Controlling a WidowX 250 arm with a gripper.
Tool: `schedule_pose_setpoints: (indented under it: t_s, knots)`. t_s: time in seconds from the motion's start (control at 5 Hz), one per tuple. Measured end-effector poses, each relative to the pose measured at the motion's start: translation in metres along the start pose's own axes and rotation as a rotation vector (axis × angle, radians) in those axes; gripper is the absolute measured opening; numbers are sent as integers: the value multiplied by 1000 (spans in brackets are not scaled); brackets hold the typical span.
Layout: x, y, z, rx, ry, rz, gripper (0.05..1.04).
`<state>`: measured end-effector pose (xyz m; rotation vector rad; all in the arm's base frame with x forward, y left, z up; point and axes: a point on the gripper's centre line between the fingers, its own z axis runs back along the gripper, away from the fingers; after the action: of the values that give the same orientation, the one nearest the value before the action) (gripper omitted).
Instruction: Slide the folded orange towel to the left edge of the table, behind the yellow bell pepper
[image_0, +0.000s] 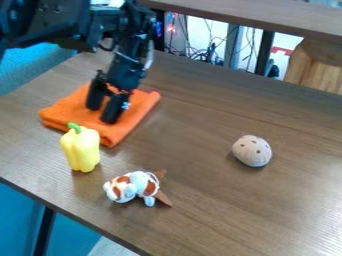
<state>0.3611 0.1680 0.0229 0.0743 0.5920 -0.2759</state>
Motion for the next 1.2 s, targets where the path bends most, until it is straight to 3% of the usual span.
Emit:
schedule_pose_setpoints:
  t_s: [0.2, 0.4, 0.6, 0.8, 1.2]
  knots:
    - [-33, 27, -16, -77, -33, 12, 1001]
    - [-60, 50, -25, -121, -95, 64, 1001]
    - [-66, 50, -8, -95, -187, 49, 1001]
    - [-61, 33, 9, -57, -244, -18, 1001]
    - [-14, -58, 66, 100, -422, -250, 1001]
